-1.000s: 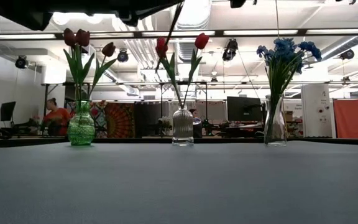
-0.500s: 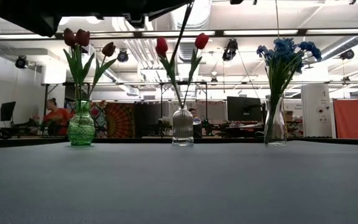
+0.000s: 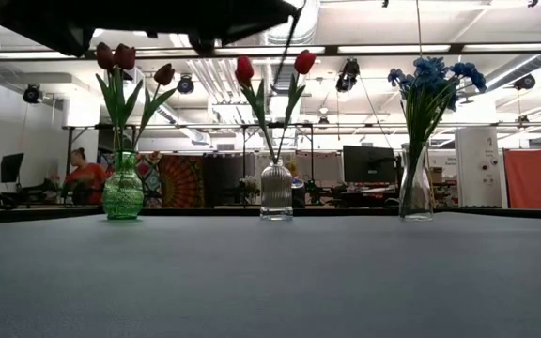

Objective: Sort flowers into vase by color
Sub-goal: Put the blue flowers into the right transparent vase

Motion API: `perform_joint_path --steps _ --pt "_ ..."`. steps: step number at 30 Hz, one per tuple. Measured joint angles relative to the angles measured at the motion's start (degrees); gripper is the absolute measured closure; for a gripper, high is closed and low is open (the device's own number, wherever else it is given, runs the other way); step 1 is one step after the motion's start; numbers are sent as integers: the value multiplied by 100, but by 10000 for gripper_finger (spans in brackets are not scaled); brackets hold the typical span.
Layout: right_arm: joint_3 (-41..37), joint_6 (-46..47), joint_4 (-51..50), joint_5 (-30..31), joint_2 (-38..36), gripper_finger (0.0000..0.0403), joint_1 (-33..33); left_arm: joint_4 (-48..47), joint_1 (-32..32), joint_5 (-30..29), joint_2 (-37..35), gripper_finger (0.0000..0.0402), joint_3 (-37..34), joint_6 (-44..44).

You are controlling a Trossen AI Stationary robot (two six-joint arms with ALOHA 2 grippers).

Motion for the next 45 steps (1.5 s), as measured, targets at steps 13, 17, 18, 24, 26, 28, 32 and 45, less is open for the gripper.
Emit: perform_joint_path --steps 13,17,18,24,26,28,32,45 --pt "1287 1040 -4278 2508 -1274 384 -432 -519 142 65 0 246 -2 -369" --pt "1276 970 -4337 2524 -1566 384 -958 -521 138 67 14 246 -2 -416" --pt "1258 968 -4341 2527 -1624 384 -1126 -532 138 67 18 246 -4 -426" --pt "1233 965 -4366 2152 -1748 384 -2166 -633 138 71 21 246 -7 -451" --pt "1292 982 -4388 1774 -1692 384 -2478 -640 138 71 21 246 -7 -453" --pt "1391 1121 -4667 1679 -1602 384 -2731 -675 138 71 21 246 -7 -453" --pt "1591 1583 -5497 1662 -1439 384 -3105 -758 136 73 21 246 -7 -461" --pt "1443 1882 -5821 1515 -1336 384 -3729 -1053 124 77 -13 246 -11 -479"
